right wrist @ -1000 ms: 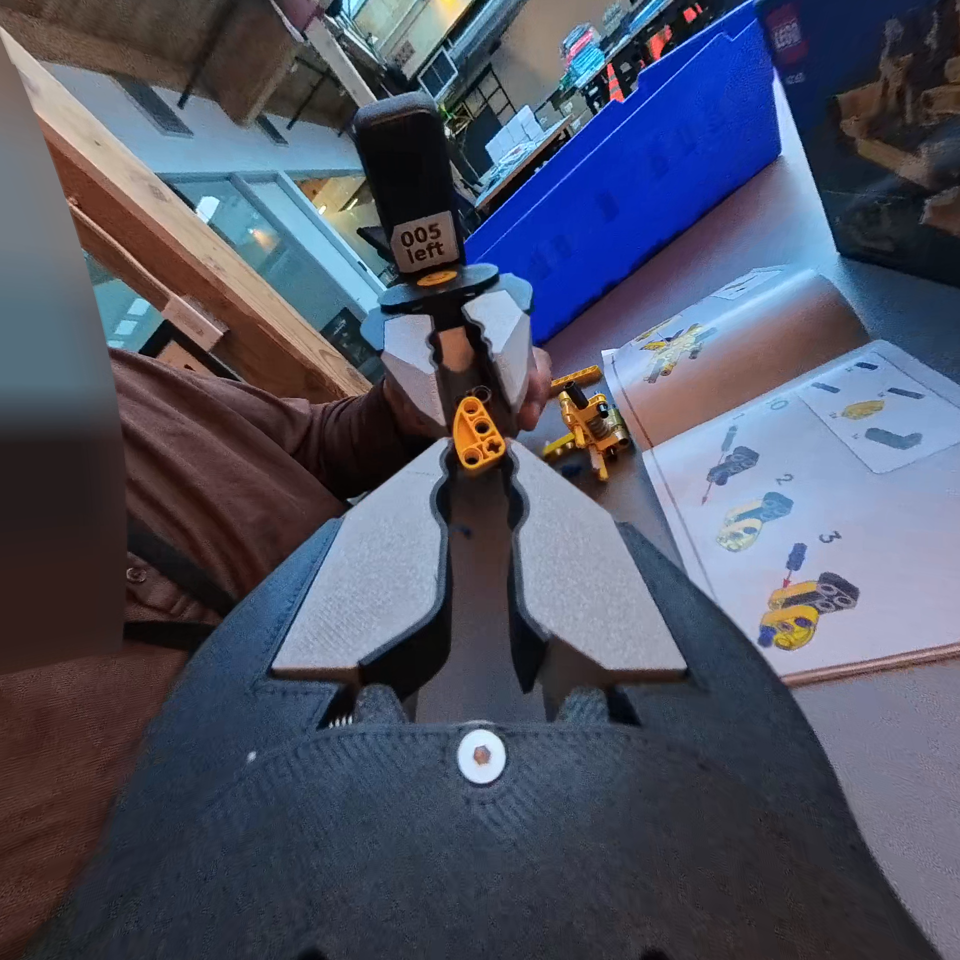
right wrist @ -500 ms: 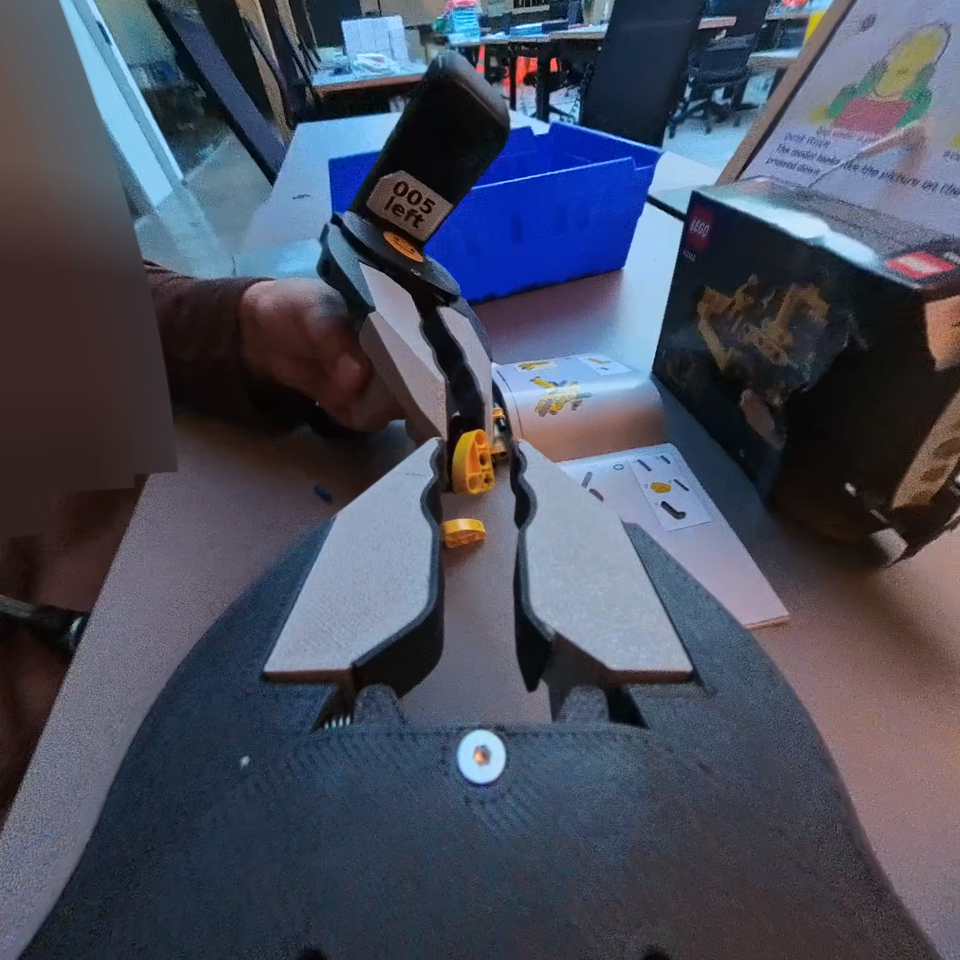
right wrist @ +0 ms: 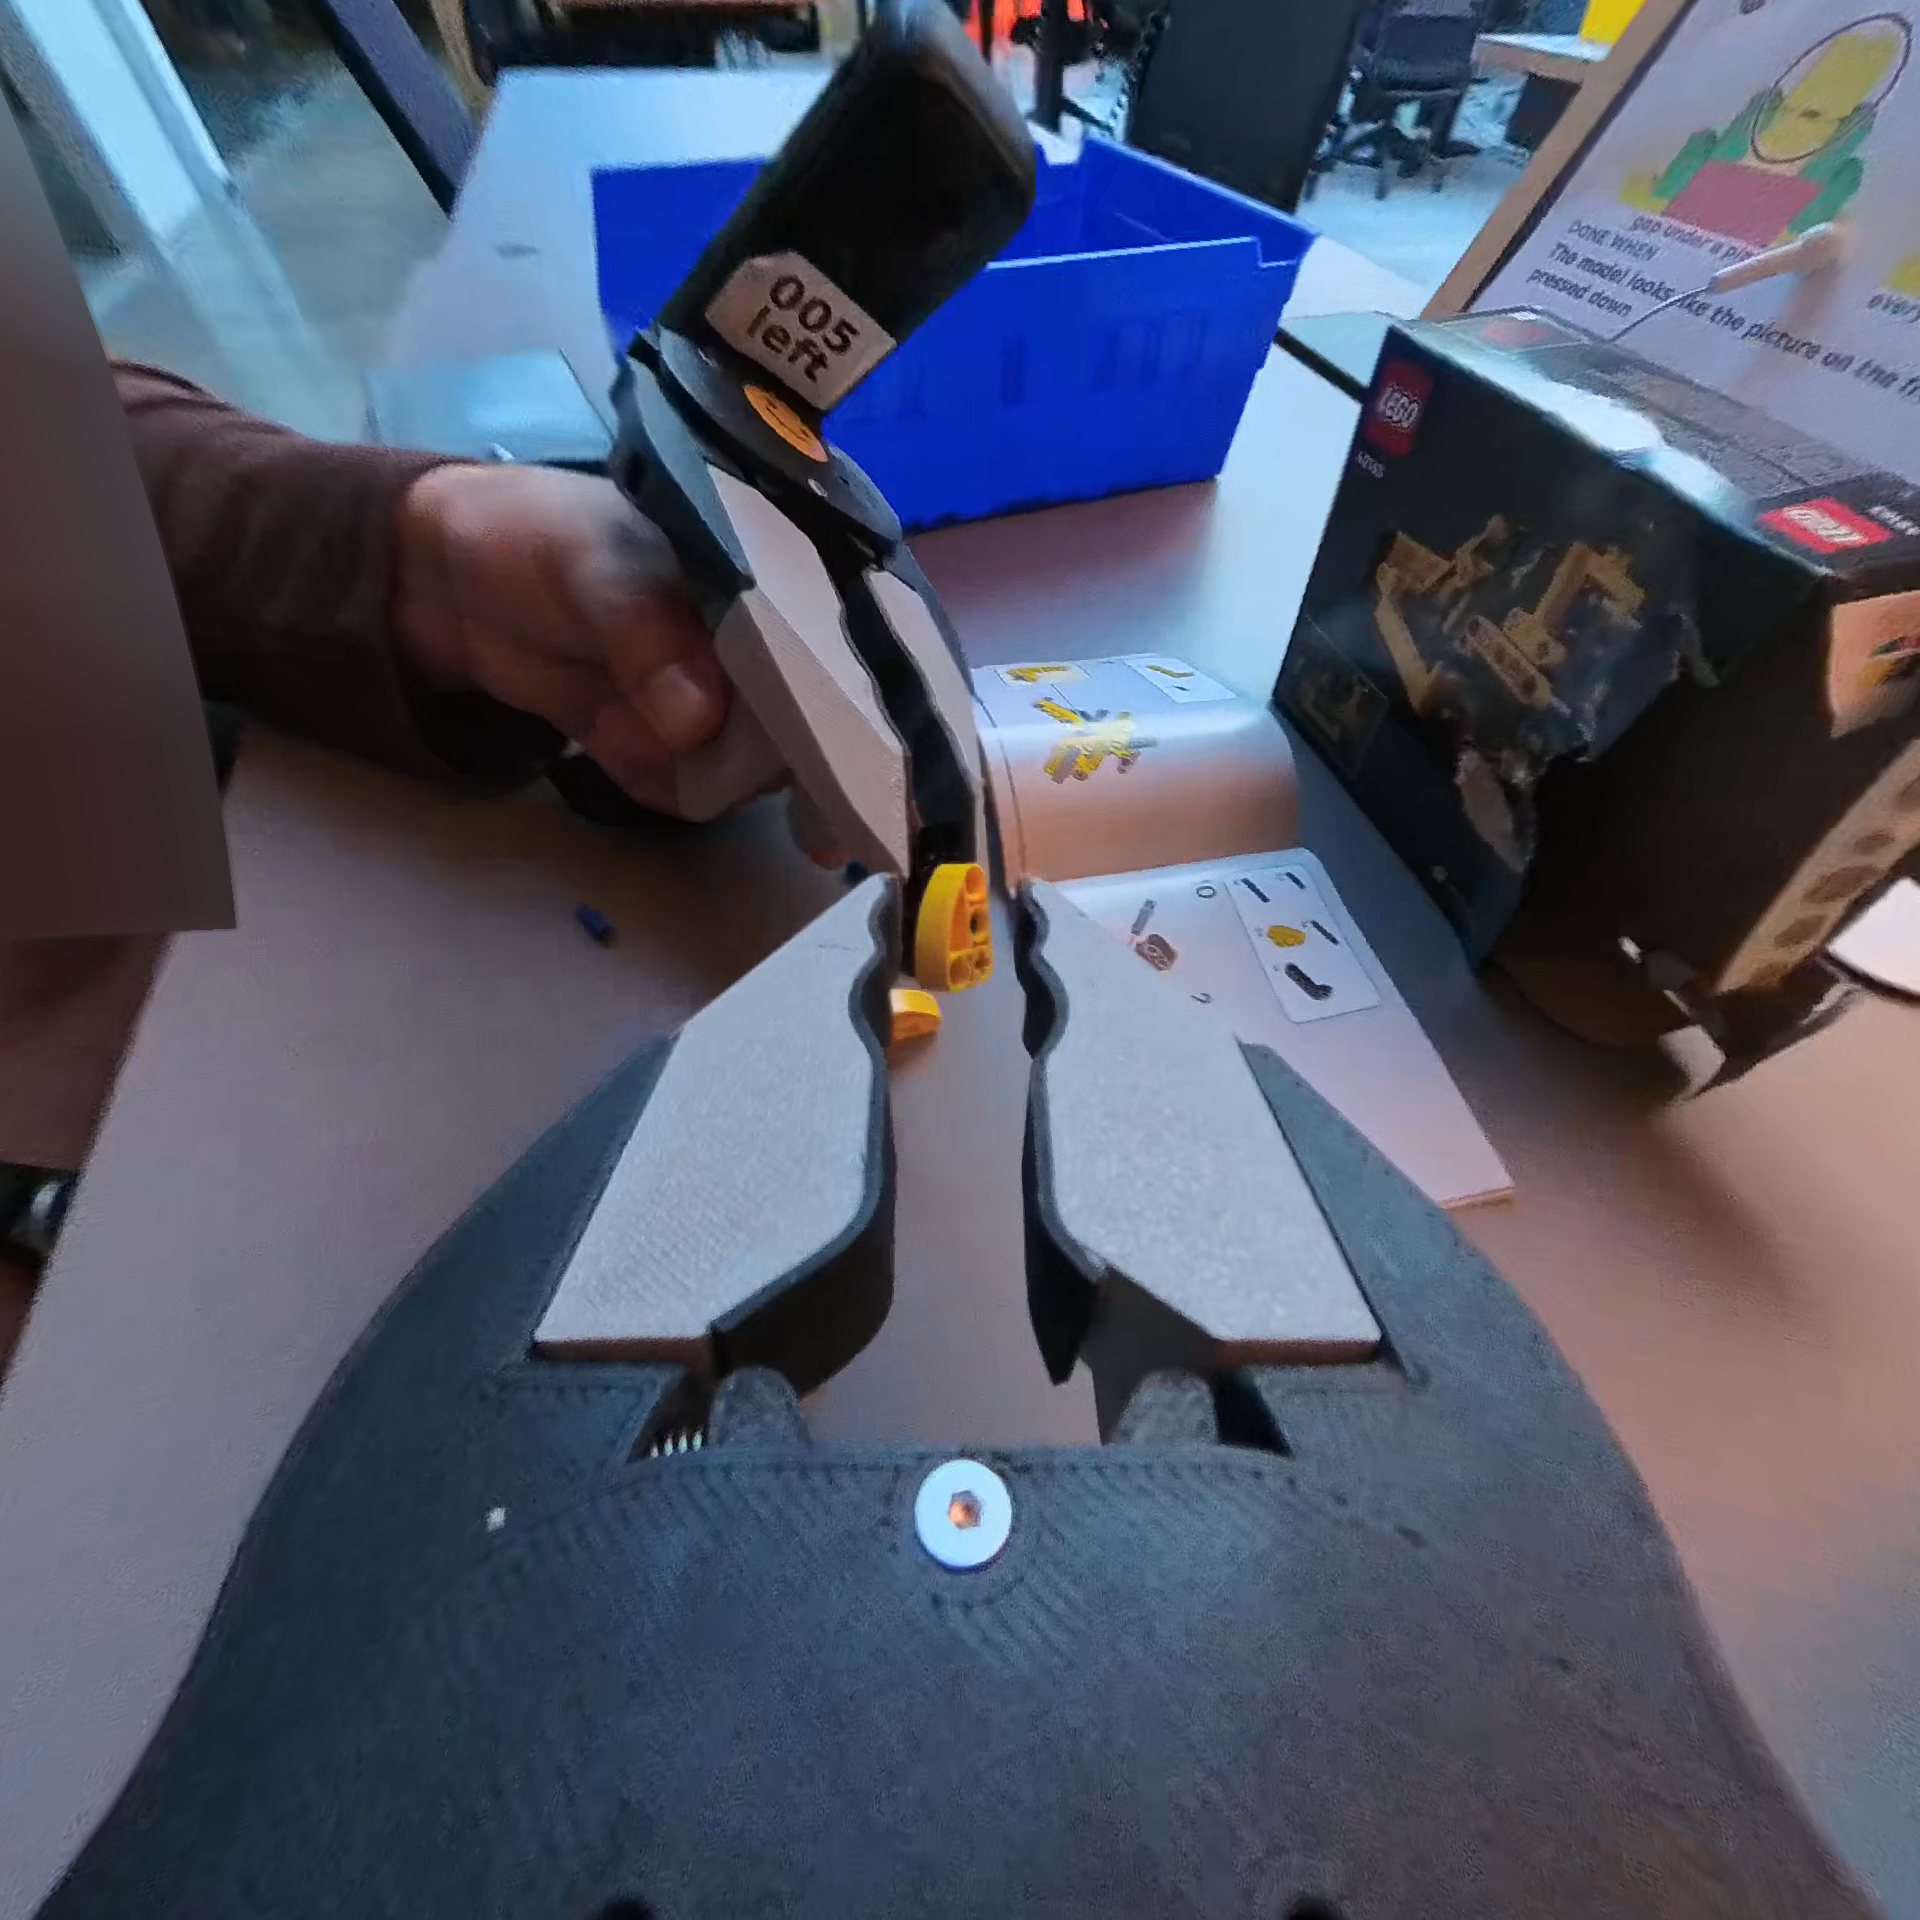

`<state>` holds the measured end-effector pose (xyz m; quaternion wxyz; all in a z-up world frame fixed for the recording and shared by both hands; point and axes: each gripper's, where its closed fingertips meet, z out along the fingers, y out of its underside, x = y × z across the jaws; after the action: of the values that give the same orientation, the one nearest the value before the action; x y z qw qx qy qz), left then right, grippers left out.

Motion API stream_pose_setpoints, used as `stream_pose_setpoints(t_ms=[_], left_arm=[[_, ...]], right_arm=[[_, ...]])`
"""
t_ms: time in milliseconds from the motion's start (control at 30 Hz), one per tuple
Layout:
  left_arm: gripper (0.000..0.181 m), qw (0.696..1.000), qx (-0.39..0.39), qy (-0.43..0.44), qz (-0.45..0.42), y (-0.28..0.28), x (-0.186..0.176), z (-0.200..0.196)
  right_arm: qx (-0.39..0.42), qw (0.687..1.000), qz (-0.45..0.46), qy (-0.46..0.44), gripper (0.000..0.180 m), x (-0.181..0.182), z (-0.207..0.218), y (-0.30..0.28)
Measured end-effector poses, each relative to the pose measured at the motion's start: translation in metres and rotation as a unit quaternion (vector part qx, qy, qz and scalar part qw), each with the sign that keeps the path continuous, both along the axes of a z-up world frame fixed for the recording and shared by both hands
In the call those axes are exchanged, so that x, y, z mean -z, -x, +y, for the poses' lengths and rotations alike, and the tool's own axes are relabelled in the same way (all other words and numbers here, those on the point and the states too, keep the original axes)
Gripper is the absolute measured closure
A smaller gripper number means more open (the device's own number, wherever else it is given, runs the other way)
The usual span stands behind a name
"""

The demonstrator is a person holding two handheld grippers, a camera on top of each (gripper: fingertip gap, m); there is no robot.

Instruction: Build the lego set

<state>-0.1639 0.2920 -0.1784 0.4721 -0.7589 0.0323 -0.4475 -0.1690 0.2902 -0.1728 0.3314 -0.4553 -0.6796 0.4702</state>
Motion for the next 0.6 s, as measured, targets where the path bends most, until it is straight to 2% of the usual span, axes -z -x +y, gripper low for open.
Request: stream_pose_setpoints(t_ms=[67,167,233,267,300,333,533,600], left_arm=[[0.168,1.000,-0.001,0.004,-0.012,0.002,0.000,0.000],[0.170,1.000,0.004,0.007,-0.029,0.001,-0.001,-0.001],[0.172,0.997,0.019,0.004,-0.075,-0.007,-0.010,-0.002],[0.172,0.997,0.021,0.005,-0.073,-0.011,-0.009,-0.003],[0.172,0.999,0.020,0.001,-0.049,-0.012,-0.006,-0.002],[0.172,0.999,0.017,-0.004,-0.029,-0.010,-0.005,-0.002],[0.173,0.995,0.000,0.003,-0.100,0.006,-0.011,0.000],[0.172,0.991,-0.008,0.003,-0.131,0.009,-0.015,0.002]], right_arm=[[0.002,1.000,0.003,-0.029,0.174,0.002,-0.002,0.002],[0.001,0.998,-0.009,-0.068,0.172,0.013,-0.005,0.003],[-0.002,0.995,-0.044,-0.088,0.175,0.031,-0.008,0.005],[0.005,0.993,-0.061,-0.102,0.166,0.039,-0.006,0.006],[0.006,0.992,-0.064,-0.105,0.166,0.041,-0.006,0.007],[-0.007,0.994,-0.054,-0.096,0.180,0.039,-0.010,0.007],[0.014,0.997,-0.034,-0.068,0.180,0.030,0.000,0.008],[0.019,0.999,-0.014,-0.039,0.165,0.017,0.002,0.006]])
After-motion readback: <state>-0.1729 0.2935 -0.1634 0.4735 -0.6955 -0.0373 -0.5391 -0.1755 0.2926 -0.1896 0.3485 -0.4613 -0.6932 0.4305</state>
